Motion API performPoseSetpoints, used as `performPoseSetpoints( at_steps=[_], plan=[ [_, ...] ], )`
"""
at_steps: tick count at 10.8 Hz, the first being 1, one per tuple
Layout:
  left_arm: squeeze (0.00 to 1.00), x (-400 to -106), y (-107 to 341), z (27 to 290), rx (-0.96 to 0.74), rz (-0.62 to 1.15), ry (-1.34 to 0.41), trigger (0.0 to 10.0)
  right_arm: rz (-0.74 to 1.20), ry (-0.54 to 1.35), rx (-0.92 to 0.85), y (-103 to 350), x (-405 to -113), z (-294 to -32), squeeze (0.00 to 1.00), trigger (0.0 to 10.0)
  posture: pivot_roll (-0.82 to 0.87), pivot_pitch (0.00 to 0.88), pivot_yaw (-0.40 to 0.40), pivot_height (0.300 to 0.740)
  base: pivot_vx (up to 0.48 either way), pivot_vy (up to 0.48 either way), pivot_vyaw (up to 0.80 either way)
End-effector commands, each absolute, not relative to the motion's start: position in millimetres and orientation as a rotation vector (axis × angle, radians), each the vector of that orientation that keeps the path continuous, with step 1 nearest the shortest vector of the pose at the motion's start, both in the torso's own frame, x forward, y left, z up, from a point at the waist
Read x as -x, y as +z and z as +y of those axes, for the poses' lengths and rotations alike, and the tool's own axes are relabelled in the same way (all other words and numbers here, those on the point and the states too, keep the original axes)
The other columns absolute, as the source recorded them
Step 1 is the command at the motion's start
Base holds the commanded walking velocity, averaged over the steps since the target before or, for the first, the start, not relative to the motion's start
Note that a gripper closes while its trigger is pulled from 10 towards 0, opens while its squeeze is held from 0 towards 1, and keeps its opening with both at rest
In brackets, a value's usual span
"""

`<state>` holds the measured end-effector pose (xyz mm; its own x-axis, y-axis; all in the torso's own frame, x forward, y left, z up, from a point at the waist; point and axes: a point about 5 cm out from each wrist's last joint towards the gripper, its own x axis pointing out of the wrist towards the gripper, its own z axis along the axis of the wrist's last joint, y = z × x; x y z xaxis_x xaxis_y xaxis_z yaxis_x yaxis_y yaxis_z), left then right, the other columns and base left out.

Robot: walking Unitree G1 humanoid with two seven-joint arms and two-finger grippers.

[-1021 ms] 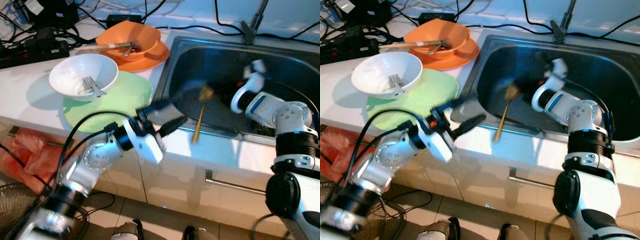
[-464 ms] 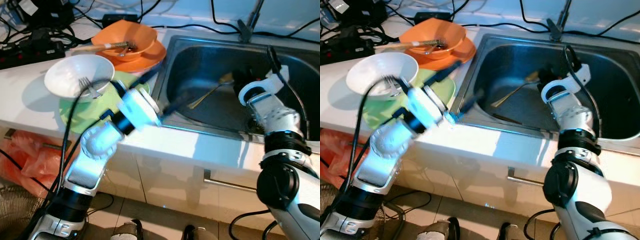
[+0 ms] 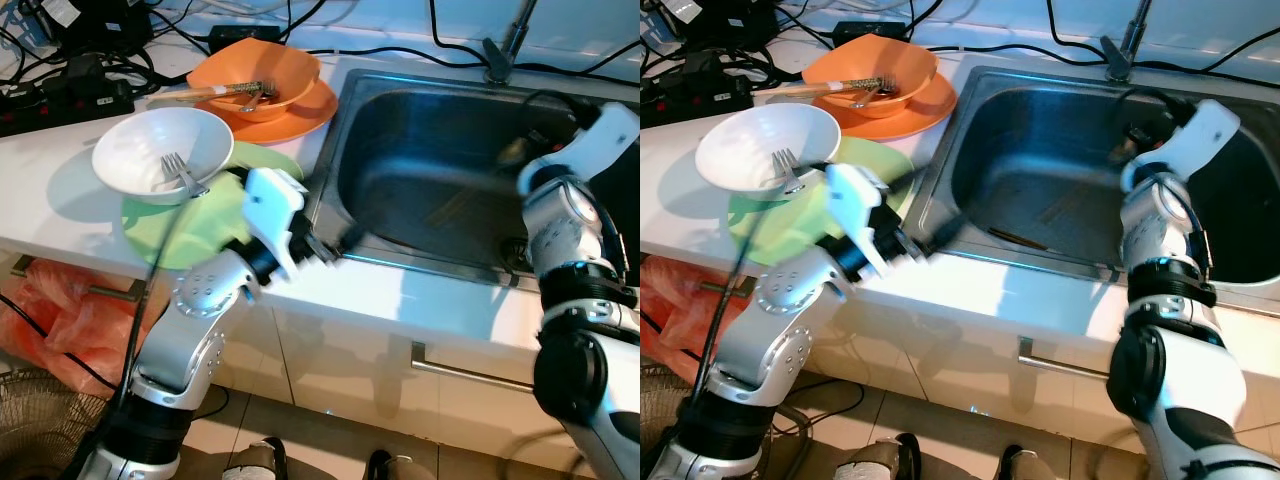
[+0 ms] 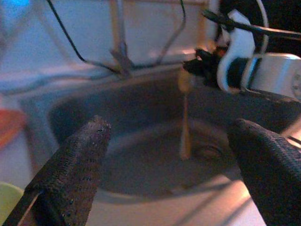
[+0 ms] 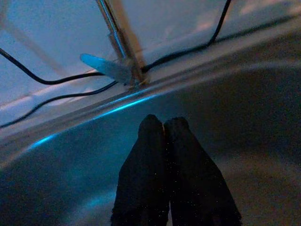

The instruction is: Kitchen organization

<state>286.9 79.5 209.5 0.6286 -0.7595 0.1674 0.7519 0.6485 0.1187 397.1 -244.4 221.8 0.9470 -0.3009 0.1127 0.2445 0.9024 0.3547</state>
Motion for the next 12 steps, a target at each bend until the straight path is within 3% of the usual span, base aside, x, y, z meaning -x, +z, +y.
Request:
performPoseSetpoints(
  at_steps=[1, 3, 4, 5, 6, 12],
  plan=[
    [1.0, -282, 207, 75, -0.026, -0.14, -0.922, 10.0, -0.182, -0.293, -0.249, 221, -396, -245, 0.0, 0.0, 0.14, 0.151, 0.022, 0.74, 0.0, 0.0, 0.0],
    [1.0, -284, 205, 81, -0.047, -0.024, -0.929, 10.0, -0.171, -0.281, -0.181, 215, -398, -240, 0.0, 0.0, 0.15, 0.152, 0.03, 0.74, 0.0, 0.0, 0.0],
    [1.0, -286, 208, 84, -0.056, 0.001, -0.929, 10.0, -0.149, -0.272, -0.146, 211, -398, -237, 0.0, 1.1, 0.15, 0.152, 0.03, 0.74, 0.0, 0.0, 0.0],
    [1.0, -288, 212, 87, -0.098, -0.004, -0.916, 10.0, -0.128, -0.252, -0.136, 205, -399, -233, 0.0, 1.1, 0.15, 0.151, 0.029, 0.74, 0.0, 0.0, 0.0],
    [1.0, -287, 214, 88, -0.116, 0.006, -0.913, 10.0, -0.118, -0.242, -0.122, 202, -399, -233, 1.0, 10.0, 0.15, 0.15, 0.028, 0.74, 0.0, 0.0, 0.0],
    [1.0, -288, 218, 90, -0.175, 0.013, -0.886, 10.0, -0.115, -0.244, -0.101, 203, -401, -230, 1.0, 10.0, 0.16, 0.142, 0.03, 0.74, 0.0, 0.0, 0.0]
  ],
)
